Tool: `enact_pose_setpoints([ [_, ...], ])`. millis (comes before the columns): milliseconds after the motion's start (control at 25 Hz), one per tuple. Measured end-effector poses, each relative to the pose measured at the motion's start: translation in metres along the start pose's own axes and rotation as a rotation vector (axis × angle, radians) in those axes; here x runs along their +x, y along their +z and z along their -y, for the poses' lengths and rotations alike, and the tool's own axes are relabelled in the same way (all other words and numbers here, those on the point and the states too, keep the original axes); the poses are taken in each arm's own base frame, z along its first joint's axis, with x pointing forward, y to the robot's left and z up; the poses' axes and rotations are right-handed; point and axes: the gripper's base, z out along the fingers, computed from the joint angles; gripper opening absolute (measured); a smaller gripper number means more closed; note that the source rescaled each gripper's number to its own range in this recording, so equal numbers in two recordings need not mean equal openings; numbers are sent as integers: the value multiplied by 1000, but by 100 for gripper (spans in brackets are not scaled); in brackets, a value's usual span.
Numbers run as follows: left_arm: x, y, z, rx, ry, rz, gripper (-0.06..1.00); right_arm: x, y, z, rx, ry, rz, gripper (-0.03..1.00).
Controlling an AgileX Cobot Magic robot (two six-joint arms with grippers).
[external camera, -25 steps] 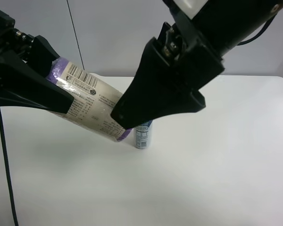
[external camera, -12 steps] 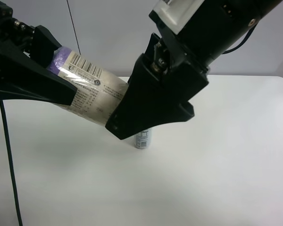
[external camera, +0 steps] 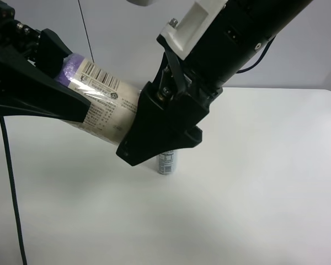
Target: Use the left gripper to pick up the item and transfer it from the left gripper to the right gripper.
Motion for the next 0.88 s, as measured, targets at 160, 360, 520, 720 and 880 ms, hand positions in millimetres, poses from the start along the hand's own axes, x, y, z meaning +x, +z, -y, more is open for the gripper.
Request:
enact_pose_setpoints([
  [160,0,0,0,0,0,0,0,0,4,3,-5,-4,-6,100],
  [360,0,0,0,0,0,0,0,-1,4,4,6,-9,5,65],
  [520,0,0,0,0,0,0,0,-1,4,4,12,-12,10,11],
  [720,0,0,0,0,0,0,0,-1,4,4,12,-15,10,10],
  [880,0,0,0,0,0,0,0,-1,4,4,12,-20,10,10],
])
